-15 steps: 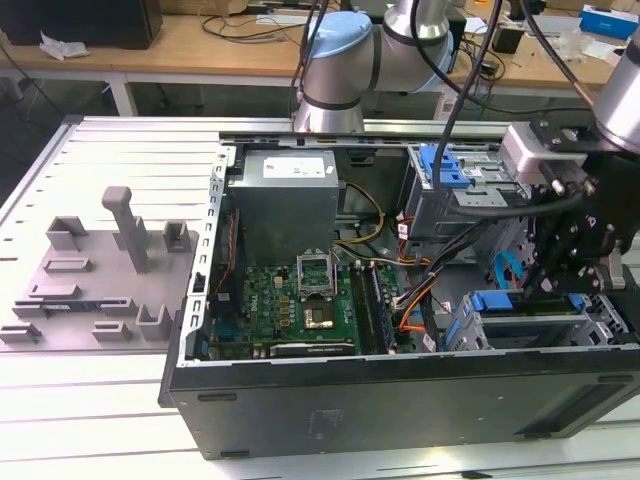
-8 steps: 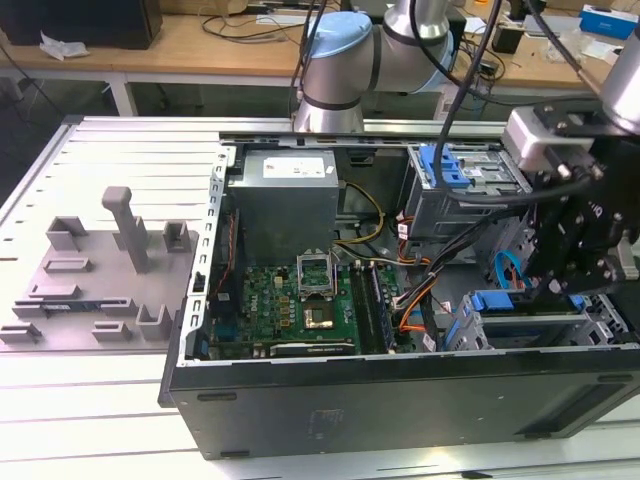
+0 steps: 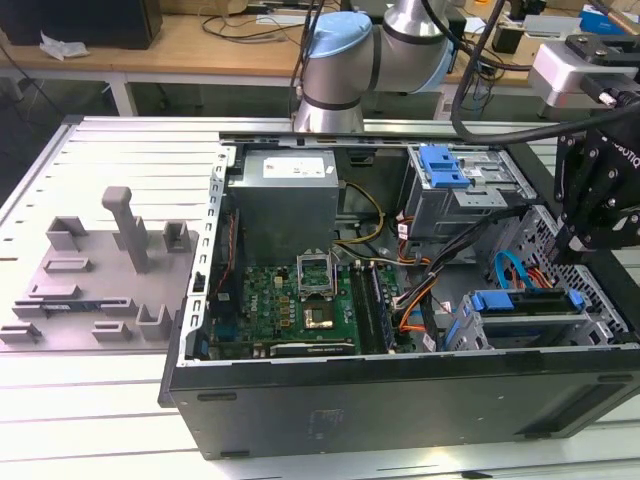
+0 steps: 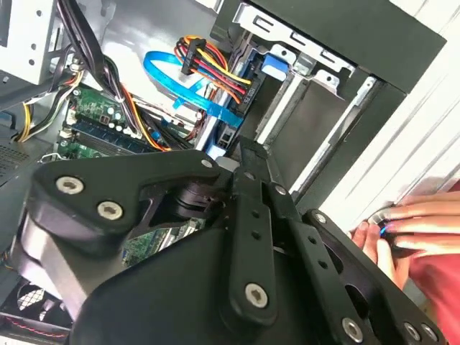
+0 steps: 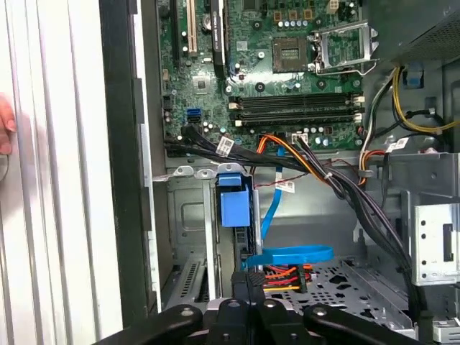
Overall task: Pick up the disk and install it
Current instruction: 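Insert the second disk wire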
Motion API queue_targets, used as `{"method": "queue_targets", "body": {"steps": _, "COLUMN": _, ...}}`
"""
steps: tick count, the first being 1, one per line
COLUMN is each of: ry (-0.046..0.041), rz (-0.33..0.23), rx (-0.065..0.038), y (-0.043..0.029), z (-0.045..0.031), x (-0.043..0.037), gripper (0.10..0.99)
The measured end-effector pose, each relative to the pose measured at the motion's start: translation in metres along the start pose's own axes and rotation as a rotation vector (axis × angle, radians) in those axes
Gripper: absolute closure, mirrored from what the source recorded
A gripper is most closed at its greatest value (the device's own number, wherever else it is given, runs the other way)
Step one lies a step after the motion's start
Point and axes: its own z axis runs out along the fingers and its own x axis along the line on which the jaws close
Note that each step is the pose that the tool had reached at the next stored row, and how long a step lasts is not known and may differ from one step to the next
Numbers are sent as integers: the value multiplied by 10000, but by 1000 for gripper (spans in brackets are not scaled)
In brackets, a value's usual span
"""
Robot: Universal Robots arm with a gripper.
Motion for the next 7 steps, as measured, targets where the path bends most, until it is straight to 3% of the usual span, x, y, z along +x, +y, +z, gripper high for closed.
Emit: {"method": "queue_targets", "body": {"steps": 7, "ry": 9, "rz": 0, "rx": 1, "y": 0, "z": -1, "x": 0, "gripper": 980}}
